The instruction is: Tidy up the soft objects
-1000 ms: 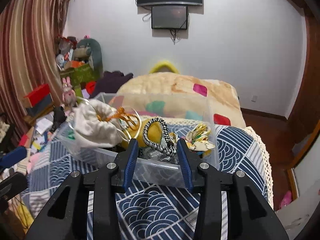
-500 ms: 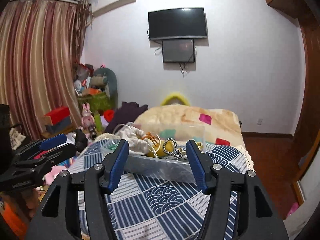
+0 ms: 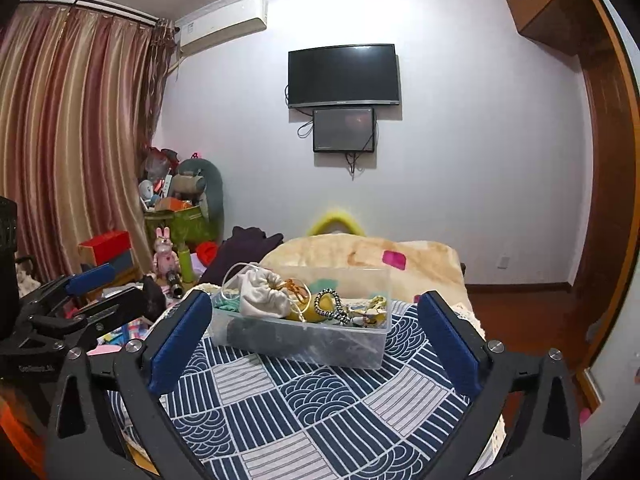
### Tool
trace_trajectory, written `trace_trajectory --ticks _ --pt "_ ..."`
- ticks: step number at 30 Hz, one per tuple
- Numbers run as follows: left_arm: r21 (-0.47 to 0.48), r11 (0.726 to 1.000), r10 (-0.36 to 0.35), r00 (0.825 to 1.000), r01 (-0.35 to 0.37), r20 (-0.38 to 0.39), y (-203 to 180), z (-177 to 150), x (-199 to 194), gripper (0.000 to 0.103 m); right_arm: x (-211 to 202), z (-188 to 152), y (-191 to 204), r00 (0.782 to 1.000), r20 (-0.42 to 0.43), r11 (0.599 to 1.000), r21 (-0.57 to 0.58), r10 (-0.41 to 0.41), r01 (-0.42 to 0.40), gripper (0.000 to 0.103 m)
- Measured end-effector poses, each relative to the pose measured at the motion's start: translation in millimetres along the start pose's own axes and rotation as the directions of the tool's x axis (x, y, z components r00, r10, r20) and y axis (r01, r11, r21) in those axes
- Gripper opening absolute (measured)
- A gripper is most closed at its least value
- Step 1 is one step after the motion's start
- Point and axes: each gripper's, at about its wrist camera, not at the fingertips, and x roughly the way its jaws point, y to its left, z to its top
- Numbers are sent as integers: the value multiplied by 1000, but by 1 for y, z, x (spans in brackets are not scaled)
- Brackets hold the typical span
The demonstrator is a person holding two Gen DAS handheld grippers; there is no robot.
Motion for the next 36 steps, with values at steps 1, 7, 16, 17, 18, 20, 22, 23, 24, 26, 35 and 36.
trace_trajectory --ticks 1,7,16,17,18,20,22,23,24,26,35,36 --pt "1 1000 0 1000 0 0 0 -1 0 103 0 0 -1 1000 0 1000 -1 1 -1 103" --pt "10 1000 8 1000 -8 7 -1 -2 -2 103 1 -1 0 1000 3 1000 4 1 -1 103" --pt "9 1000 16 1000 -16 -1 -2 -5 0 103 0 -5 -5 1000 1 1000 18 12 -12 103" --pt "10 1000 18 1000 -18 -1 -2 -5 0 103 -1 -6 -5 1000 2 1000 18 12 -12 103" --pt "10 1000 18 1000 -18 0 -1 -5 0 103 -1 -5 -5 1000 3 1000 17 13 -13 103" --pt "12 1000 19 1000 -19 2 0 -5 -1 103 -1 -5 -4 1000 3 1000 17 13 -14 103" --pt "13 1000 19 1000 -19 0 -1 -5 0 103 -2 -5 -4 1000 4 1000 19 13 -13 103" --pt "13 1000 18 1000 -18 -1 -1 -5 0 103 -2 -5 -4 1000 4 1000 20 14 -14 103" --pt "14 1000 17 1000 -17 -3 -1 -5 0 103 -2 -5 -4 1000 5 1000 21 13 -14 103" --pt "14 1000 13 1000 -13 -4 -1 -5 0 103 -3 -5 -4 1000 6 1000 21 13 -13 103" --pt "19 1000 15 1000 -15 8 -2 -5 -2 103 -4 -5 -3 1000 5 1000 22 13 -13 103" --pt "15 1000 14 1000 -14 7 -2 -5 -2 103 -4 -4 -3 1000 5 1000 23 13 -13 103"
